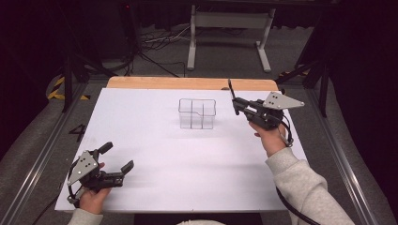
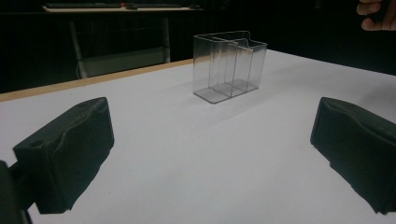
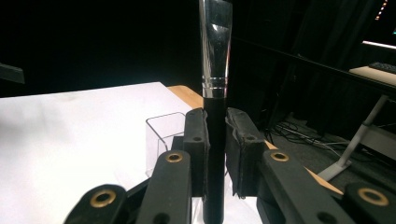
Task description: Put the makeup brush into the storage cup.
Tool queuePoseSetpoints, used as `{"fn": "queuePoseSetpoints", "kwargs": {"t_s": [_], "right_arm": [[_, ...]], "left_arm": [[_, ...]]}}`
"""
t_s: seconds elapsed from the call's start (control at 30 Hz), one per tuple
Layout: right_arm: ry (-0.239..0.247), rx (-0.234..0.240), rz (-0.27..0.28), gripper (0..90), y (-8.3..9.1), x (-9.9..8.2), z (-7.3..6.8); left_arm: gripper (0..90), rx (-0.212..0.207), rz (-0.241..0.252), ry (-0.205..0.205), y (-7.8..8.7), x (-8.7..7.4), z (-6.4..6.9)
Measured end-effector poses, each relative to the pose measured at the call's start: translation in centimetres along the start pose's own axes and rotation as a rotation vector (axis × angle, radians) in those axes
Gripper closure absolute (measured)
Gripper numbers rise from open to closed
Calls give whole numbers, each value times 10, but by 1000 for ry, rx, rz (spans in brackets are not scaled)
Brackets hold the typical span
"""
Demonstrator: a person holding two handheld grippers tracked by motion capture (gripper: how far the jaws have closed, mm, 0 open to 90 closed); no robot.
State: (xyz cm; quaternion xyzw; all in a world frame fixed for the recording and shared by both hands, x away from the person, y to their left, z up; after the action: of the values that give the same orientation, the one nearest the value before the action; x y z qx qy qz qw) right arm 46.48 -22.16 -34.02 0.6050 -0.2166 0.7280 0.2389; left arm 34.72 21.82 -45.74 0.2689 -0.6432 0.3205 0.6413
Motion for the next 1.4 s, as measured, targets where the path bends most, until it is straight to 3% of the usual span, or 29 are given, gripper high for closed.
{"fn": "queuePoseSetpoints", "kwargs": {"t_s": [0.53,0.97,1.4], "right_arm": [[8,-25,12,792,-30,0,10],[-3,-8,30,792,-61,-3,5],[-16,10,36,792,-80,-14,1]], "left_arm": [[0,11,-3,-19,0,0,-1],[0,13,-1,-11,0,-1,-1],[0,6,-5,-14,0,-1,-1]]}}
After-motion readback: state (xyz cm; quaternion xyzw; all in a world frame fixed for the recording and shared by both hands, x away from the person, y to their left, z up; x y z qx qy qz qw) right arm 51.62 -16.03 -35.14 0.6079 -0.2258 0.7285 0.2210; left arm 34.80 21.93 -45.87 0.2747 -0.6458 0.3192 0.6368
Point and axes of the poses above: each handheld gripper's, and its own axes: y roughly backward along the jaws, x roughly out of its top, z roughly to its right, the point moved 5 cm from there along -y, roughly forward along the jaws, and after that the axes turned 13 degrees about z, right-handed, at the moved point
